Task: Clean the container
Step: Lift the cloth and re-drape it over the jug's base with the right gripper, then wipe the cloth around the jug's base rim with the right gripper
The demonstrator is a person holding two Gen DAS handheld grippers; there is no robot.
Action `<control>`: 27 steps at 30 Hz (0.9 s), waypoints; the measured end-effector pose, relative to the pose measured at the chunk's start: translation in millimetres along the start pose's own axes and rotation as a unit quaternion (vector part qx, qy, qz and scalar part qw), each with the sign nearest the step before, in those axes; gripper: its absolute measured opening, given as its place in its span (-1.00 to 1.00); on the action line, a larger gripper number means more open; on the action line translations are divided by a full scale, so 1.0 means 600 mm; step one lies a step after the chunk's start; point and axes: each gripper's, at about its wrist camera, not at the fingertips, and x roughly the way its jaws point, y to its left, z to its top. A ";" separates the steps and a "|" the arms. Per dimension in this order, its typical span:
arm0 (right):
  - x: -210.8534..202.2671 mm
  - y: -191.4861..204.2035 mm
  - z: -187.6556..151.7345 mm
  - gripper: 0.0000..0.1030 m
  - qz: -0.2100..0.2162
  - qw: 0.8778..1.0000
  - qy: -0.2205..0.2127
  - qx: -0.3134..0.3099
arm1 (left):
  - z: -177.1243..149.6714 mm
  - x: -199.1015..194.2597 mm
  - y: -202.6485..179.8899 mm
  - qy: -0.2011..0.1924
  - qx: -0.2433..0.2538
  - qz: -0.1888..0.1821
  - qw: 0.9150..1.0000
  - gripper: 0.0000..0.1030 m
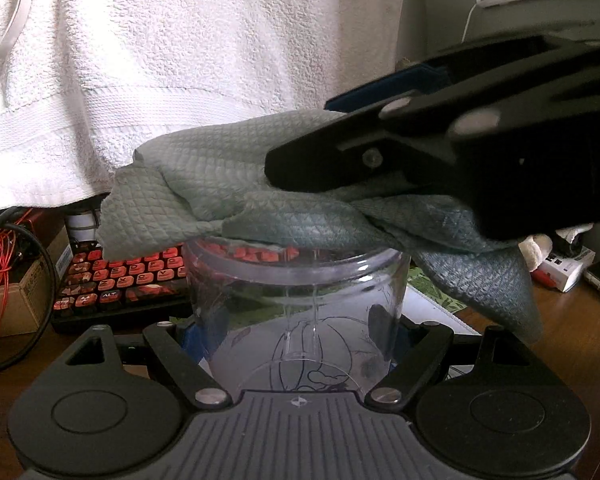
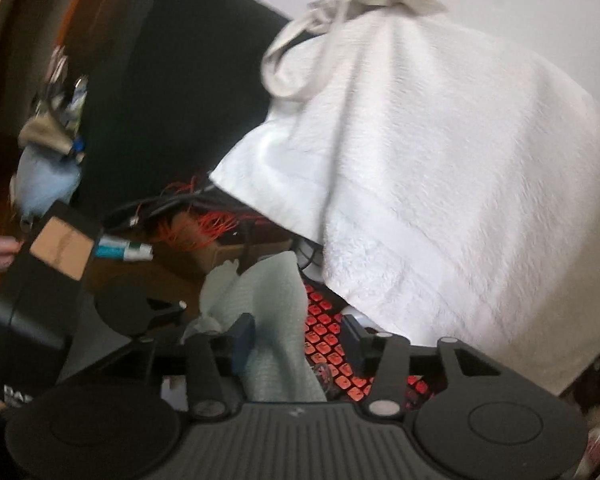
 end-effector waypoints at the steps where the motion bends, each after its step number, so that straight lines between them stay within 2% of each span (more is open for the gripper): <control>1: -0.001 -0.004 -0.003 -0.09 0.002 1.000 -0.005 0.014 | 0.000 0.000 0.000 0.000 0.000 0.000 1.000 0.61; 9: -0.034 -0.008 -0.032 -0.16 0.020 0.991 -0.068 0.111 | 0.000 0.002 0.000 0.000 0.000 0.000 1.000 0.61; 10: -0.034 -0.006 -0.036 -0.30 0.022 0.990 -0.069 0.119 | 0.000 0.002 0.000 0.000 0.000 0.000 1.000 0.61; 14: -0.022 -0.007 -0.046 -0.55 0.013 0.987 -0.061 0.150 | 0.001 0.003 0.001 0.000 0.000 0.000 1.000 0.61; 19: -0.010 -0.010 -0.054 -0.62 0.019 0.982 -0.052 0.182 | 0.000 0.003 0.000 0.000 0.000 0.001 1.000 0.61; 27: -0.010 -0.010 -0.058 -0.62 0.024 0.980 -0.050 0.190 | 0.000 0.004 -0.002 0.001 0.003 0.003 1.000 0.61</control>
